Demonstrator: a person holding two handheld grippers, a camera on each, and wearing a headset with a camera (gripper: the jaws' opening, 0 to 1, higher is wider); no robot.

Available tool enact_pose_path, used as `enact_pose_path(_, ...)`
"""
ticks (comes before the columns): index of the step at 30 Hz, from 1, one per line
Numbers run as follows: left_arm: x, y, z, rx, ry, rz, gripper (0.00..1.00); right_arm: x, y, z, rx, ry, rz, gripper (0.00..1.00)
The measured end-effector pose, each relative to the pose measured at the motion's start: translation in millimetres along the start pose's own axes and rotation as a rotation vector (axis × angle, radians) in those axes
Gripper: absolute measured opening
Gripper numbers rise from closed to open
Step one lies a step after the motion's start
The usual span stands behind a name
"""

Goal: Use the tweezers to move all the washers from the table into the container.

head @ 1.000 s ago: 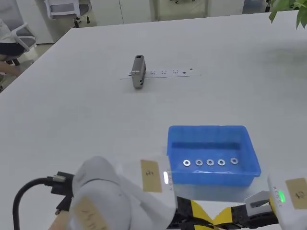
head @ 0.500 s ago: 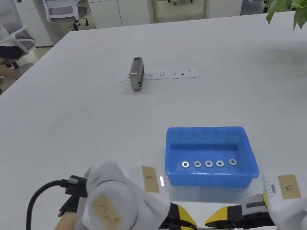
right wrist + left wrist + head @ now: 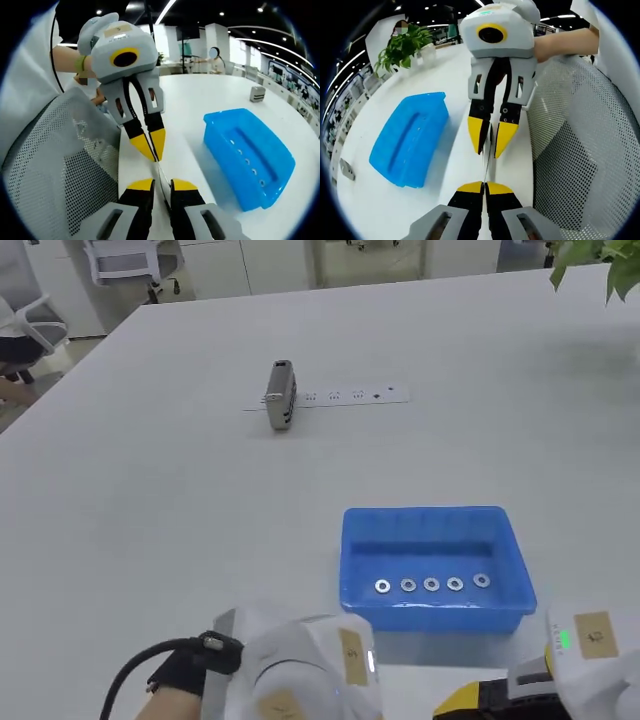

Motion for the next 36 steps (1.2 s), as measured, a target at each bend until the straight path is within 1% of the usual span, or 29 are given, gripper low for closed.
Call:
enact_pose_path(4,-1.1,2.7,1.5,-0.028,0.009,0.030,0.00,1.2,1.1,0.1,0.003,0.005,0.008,0.09)
enact_pose_path(5,-1.5,3.3,1.9,-0.034,0.010,0.037,0.00,2.6,1.5,-0.8,0.008,0.015,0.018,0.09)
enact_pose_path(6,-1.9,4.3,2.5,-0.043,0.012,0.044,0.00,5.7,0.1,-1.6,0.027,0.034,0.022,0.09)
enact_pose_path(7,-2.4,4.8,2.8,-0.047,0.011,0.048,0.00,6.6,0.4,-2.2,0.030,0.039,0.027,0.09)
enact_pose_path(8,-2.9,5.1,3.0,-0.050,0.010,0.051,0.00,7.9,1.5,-2.9,0.025,0.046,0.041,0.10)
enact_pose_path(10,-3.4,5.8,3.6,-0.055,0.012,0.049,0.00,10.7,0.0,-3.1,0.034,0.061,0.038,0.11)
enact_pose_path(20,-4.4,7.4,4.1,-0.061,0.015,0.063,0.00,13.2,1.7,-9.5,0.047,0.086,0.031,0.14)
enact_pose_path(23,-5.6,7.6,3.7,-0.049,0.004,0.034,0.00,17.7,2.9,-11.6,0.053,0.097,0.037,0.15)
enact_pose_path(26,-7.5,9.9,1.5,-0.041,-0.014,0.006,0.00,23.9,-1.4,-14.8,0.092,0.125,0.072,0.16)
enact_pose_path(28,-8.4,10.0,-2.4,-0.017,-0.034,-0.038,0.00,27.4,-3.6,-18.0,0.108,0.145,0.082,0.17)
enact_pose_path(30,-8.8,9.6,-7.4,0.008,-0.056,-0.075,0.01,29.2,-3.9,-20.2,0.113,0.156,0.085,0.17)
enact_pose_path(31,-9.1,9.7,-8.4,0.012,-0.060,-0.080,0.02,30.4,-4.0,-21.8,0.116,0.165,0.089,0.17)
enact_pose_path(33,-9.9,9.7,-14.9,0.034,-0.090,-0.113,0.04,33.4,-3.8,-25.5,0.117,0.184,0.092,0.17)
enact_pose_path(34,-11.0,9.1,-19.0,0.055,-0.116,-0.137,0.05,34.9,-3.8,-27.6,0.119,0.193,0.094,0.18)
enact_pose_path(36,-12.2,8.5,-24.7,0.085,-0.146,-0.172,0.09,39.8,-4.4,-34.7,0.130,0.227,0.104,0.18)
Point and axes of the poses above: the centre of the closed fingertips' face, and the gripper's own axes: z roughly forward along the fingers, x roughly to its right, y roughly out of its underside, the point moved 1 cm from there along -z, roughly backward along the fingers, and after that the axes turned 10 degrees about x, right-handed, at the moved point
